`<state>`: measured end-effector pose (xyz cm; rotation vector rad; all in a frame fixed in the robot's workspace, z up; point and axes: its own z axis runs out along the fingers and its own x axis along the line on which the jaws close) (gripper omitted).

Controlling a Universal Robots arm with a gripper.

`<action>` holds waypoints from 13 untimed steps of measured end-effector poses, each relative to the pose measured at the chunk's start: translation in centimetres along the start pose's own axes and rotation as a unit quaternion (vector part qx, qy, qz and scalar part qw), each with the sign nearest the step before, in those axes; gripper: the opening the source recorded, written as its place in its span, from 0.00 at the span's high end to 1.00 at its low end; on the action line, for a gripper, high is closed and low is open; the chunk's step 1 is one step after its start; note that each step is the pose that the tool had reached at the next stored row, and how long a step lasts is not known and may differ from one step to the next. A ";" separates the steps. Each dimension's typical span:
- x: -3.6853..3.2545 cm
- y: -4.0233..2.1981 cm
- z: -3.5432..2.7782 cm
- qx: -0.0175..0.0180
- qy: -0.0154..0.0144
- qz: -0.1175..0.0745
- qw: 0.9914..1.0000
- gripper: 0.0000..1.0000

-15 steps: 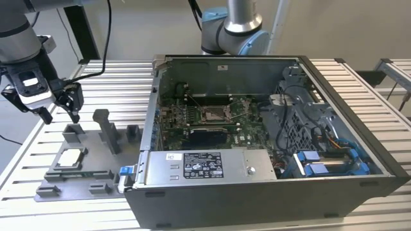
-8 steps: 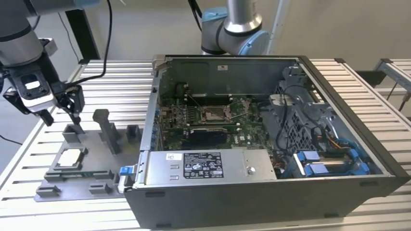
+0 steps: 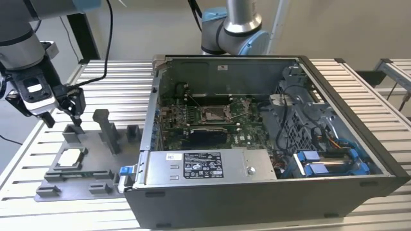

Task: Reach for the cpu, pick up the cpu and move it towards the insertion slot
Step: 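Pick up the cpu and move it towards the insertion slot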

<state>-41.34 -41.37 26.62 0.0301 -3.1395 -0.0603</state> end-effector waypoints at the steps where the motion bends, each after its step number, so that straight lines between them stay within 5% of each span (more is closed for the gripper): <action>1: 0.00 0.00 0.07 0.000 0.000 0.000 1.000 0.00; 13: 0.00 -0.04 0.98 0.000 0.000 0.000 1.000 0.00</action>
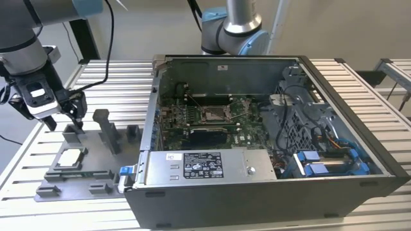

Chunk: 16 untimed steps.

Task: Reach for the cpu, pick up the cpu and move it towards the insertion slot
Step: 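Pick up the cpu and move it towards the insertion slot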

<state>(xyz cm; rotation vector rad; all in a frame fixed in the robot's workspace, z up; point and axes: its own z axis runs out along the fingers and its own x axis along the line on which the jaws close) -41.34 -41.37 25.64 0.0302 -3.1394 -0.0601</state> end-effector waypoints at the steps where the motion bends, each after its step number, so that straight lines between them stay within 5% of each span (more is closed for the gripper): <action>1: 0.00 0.00 0.08 0.000 0.000 0.000 1.000 0.00; 16: 0.00 -0.04 1.12 0.000 0.000 0.000 1.000 0.00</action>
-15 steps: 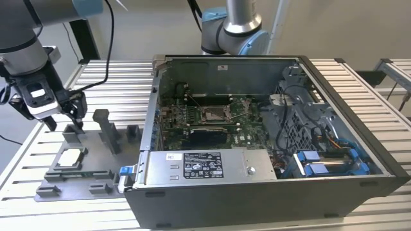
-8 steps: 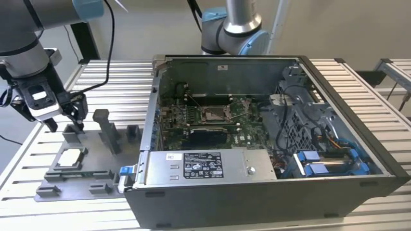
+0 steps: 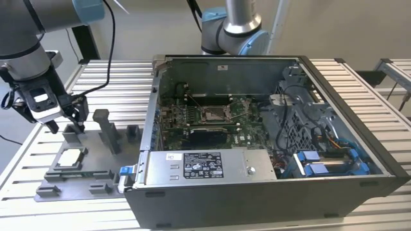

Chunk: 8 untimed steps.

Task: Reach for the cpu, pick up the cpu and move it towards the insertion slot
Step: 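Pick up the cpu and move it towards the insertion slot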

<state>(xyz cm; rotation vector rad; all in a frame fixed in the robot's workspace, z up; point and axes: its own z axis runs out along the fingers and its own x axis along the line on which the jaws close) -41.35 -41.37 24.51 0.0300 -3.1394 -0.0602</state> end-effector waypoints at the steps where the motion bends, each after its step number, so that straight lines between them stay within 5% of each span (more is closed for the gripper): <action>1: 0.00 0.00 0.07 0.000 0.000 0.000 1.000 0.00; 8: -0.01 -0.02 0.55 0.000 0.000 0.000 1.000 0.00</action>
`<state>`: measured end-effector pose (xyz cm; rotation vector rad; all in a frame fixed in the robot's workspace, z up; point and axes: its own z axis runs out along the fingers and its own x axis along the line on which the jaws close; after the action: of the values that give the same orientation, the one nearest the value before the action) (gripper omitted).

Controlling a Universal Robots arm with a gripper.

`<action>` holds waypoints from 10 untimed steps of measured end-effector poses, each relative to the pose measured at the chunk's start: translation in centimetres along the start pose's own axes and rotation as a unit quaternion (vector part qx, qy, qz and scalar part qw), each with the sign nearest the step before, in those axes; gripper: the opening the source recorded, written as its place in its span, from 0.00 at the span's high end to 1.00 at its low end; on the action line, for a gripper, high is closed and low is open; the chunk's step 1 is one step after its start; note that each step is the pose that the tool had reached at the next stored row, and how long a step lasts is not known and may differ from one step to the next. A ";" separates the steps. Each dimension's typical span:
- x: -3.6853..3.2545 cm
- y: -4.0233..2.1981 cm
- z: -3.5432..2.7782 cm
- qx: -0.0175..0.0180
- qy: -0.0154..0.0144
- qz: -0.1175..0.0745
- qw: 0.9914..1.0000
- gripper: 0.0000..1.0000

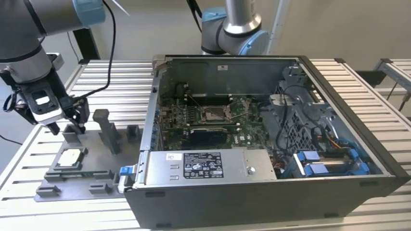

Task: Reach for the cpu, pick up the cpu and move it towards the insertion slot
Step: 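Pick up the cpu and move it towards the insertion slot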

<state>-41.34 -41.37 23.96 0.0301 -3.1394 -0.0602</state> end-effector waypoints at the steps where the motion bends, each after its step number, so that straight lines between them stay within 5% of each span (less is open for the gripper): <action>1: 0.00 0.00 0.03 0.000 0.000 0.000 1.000 0.00; 10: 0.02 -0.89 0.83 0.000 0.003 0.000 1.000 0.00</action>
<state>-41.35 -42.23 23.10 0.0297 -3.1326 -0.0603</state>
